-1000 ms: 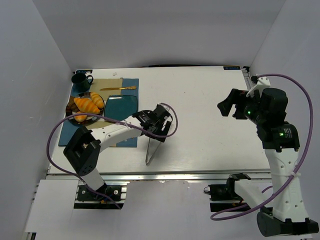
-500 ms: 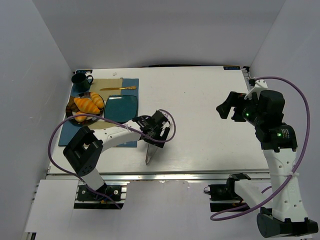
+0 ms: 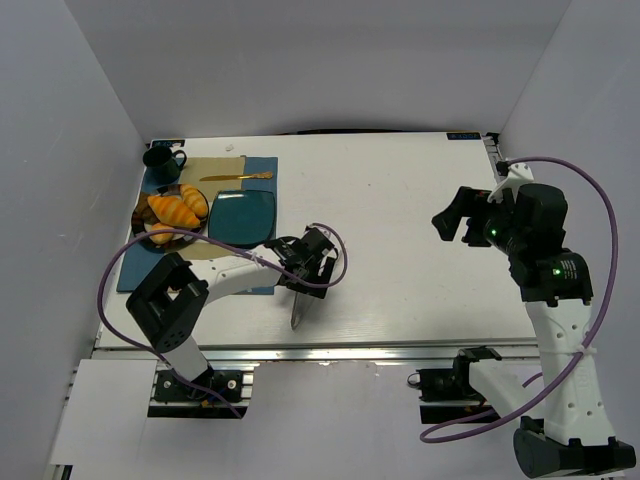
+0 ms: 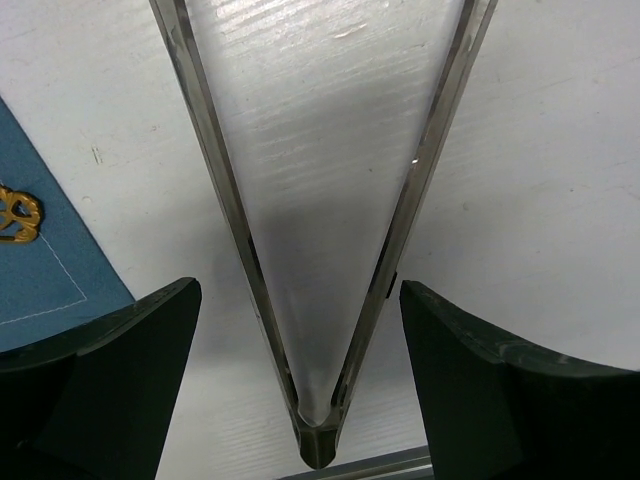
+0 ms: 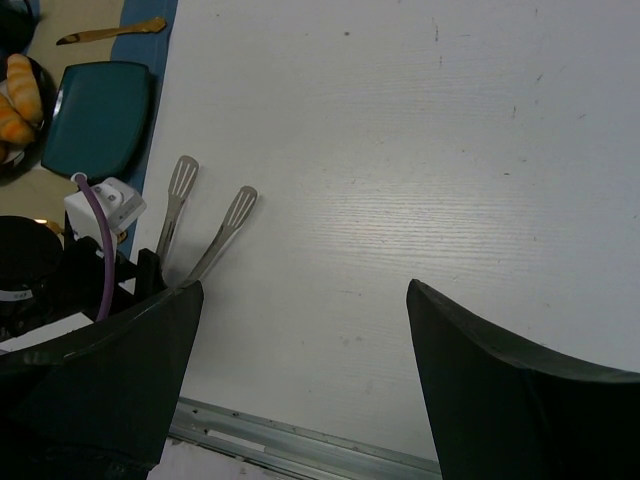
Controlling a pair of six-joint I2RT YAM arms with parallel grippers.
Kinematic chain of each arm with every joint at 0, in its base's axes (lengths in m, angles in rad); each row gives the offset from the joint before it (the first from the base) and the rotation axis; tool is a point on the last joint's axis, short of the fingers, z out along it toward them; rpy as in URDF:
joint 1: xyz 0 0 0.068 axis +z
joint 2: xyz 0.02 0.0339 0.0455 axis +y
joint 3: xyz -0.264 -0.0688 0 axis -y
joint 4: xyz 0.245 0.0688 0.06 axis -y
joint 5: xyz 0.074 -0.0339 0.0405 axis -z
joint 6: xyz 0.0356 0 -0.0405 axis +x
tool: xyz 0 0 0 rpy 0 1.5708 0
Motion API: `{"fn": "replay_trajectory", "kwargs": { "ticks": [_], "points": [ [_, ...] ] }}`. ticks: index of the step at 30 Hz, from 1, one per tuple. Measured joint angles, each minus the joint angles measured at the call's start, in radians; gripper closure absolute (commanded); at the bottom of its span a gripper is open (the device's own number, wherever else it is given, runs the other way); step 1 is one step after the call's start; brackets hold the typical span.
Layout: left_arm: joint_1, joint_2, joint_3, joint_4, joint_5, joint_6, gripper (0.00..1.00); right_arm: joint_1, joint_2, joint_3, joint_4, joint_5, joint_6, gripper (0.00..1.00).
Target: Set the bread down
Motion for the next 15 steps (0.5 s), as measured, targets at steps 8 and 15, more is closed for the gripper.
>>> {"fn": "replay_trajectory", "kwargs": {
  "ticks": [8,15],
  "points": [
    [-0.003,0.032,-0.025,0.020,0.002,-0.021,0.23,0.002,-0.001,-0.012,0.000,0.003,0.000,0.11],
    [-0.005,0.046,-0.031,0.027,0.004,-0.037,0.27,0.002,-0.003,-0.015,0.000,0.004,-0.001,0.11]
  ]
}}
